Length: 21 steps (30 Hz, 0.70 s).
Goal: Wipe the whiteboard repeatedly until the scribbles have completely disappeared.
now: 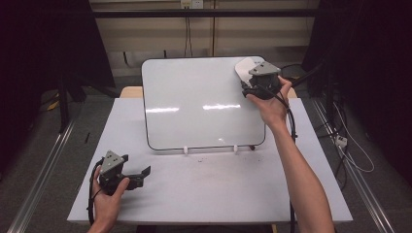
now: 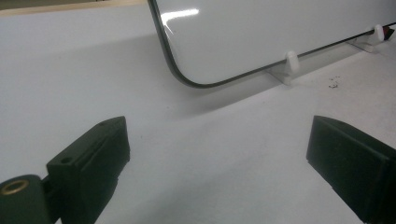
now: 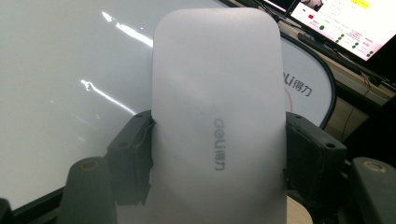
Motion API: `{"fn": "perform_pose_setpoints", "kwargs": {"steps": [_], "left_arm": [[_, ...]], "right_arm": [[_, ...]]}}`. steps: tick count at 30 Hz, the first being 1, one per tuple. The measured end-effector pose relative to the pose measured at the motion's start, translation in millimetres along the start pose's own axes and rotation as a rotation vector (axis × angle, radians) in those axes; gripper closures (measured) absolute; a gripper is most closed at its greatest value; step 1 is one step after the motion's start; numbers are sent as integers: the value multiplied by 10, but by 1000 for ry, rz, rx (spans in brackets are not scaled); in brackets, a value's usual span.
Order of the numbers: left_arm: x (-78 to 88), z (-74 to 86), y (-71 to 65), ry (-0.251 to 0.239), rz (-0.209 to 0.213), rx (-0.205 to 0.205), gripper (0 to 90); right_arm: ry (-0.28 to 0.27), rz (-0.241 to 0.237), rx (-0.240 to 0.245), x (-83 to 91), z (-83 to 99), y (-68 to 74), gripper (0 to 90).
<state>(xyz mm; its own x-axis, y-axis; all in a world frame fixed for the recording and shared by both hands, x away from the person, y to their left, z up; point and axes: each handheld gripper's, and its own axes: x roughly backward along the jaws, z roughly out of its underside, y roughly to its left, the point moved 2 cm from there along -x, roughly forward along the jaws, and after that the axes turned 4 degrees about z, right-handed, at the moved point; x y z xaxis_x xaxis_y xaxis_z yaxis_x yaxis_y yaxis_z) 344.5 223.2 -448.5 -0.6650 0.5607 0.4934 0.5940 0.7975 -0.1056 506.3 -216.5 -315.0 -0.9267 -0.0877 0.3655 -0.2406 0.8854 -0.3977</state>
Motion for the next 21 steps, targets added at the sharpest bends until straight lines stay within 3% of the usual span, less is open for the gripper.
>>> {"fn": "perform_pose_setpoints", "kwargs": {"steps": [8,18,21], "left_arm": [[21,4,12,-5,-2,4,60],[28,0,10,-12,-3,5,60],[31,-2,11,-12,-3,3,60]], "right_arm": [[18,20,-55,21,12,-19,315],[69,65,-188,49,56,-26,315],[72,67,-197,59,87,-16,315]]}}
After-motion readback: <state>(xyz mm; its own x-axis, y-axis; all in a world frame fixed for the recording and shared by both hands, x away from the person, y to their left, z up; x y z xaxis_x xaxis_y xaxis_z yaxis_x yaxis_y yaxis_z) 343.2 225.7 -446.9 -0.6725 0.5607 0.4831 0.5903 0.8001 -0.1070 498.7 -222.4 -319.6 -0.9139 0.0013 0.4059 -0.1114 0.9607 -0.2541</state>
